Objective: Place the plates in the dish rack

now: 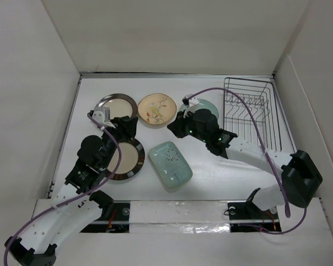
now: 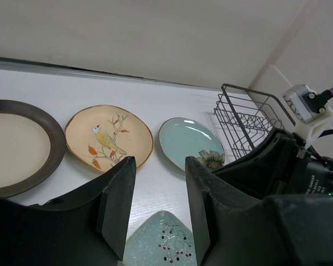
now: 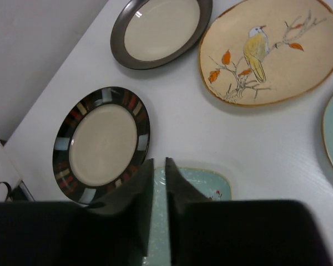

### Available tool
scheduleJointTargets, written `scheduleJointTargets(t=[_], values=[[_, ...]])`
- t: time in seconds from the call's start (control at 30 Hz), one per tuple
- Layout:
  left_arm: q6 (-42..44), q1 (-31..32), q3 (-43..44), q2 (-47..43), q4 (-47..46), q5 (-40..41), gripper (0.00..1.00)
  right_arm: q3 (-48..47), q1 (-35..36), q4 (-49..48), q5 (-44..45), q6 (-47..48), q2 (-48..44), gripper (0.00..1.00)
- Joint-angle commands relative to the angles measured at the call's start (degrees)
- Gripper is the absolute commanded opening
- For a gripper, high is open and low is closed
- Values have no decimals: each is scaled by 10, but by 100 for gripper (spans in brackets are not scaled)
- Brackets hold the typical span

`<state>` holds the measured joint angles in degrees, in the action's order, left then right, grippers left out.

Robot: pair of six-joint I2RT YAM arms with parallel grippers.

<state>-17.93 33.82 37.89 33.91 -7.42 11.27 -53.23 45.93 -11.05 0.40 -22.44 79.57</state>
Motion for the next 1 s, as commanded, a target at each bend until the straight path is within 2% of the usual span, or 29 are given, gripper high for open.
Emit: scheduleJointTargets(t=[0.0, 0.03, 0.13, 0.23, 0.27, 0.3, 0.33, 0.37, 0.43, 0.47, 0.5, 0.53, 0.57, 0.6, 0.77, 0.97], values=[[0, 4, 16, -12, -13, 17, 37, -64, 16, -53, -25, -4, 30, 10], [1, 4, 15, -13, -11, 19, 36, -71, 16, -54, -23, -10, 40, 2], [2, 4, 11, -27, -20, 17, 29, -100, 23, -63, -13, -33, 81, 0], [2, 4, 8, -31, -18, 12, 11, -139, 23, -61, -11, -38, 138, 0], [3, 4, 8, -33, -16, 10, 0, -153, 23, -57, -15, -35, 155, 0], [4, 4, 7, -34, -20, 3, 0, -165, 23, -48, -27, -30, 189, 0], [5, 4, 4, -36, -22, 0, 0, -192, 23, -38, -30, -22, 205, 5], [7, 4, 3, -35, -25, -4, 0, -204, 23, -28, -37, -17, 220, 24], [7, 4, 5, -32, -22, -8, 0, -216, 23, -19, -59, -13, 254, 46], [6, 4, 7, -30, -17, -9, 0, -217, 23, -24, -72, -13, 263, 63], [7, 4, 9, -30, -15, -10, 0, -219, 23, -30, -99, -13, 272, 68], [8, 4, 7, -31, -18, -11, 1, -223, 28, -24, -109, -10, 292, 69], [8, 4, 6, -32, -22, -10, 11, -237, 28, -17, -122, -6, 301, 69], [8, 4, 5, -31, -23, -12, 16, -245, 34, -4, -142, -2, 310, 69], [12, 4, 10, -22, -21, -30, 34, -281, 39, 6, -198, -1, 385, 69], [13, 4, 10, -16, -20, -40, 37, -326, 39, 10, -252, -8, 443, 67]])
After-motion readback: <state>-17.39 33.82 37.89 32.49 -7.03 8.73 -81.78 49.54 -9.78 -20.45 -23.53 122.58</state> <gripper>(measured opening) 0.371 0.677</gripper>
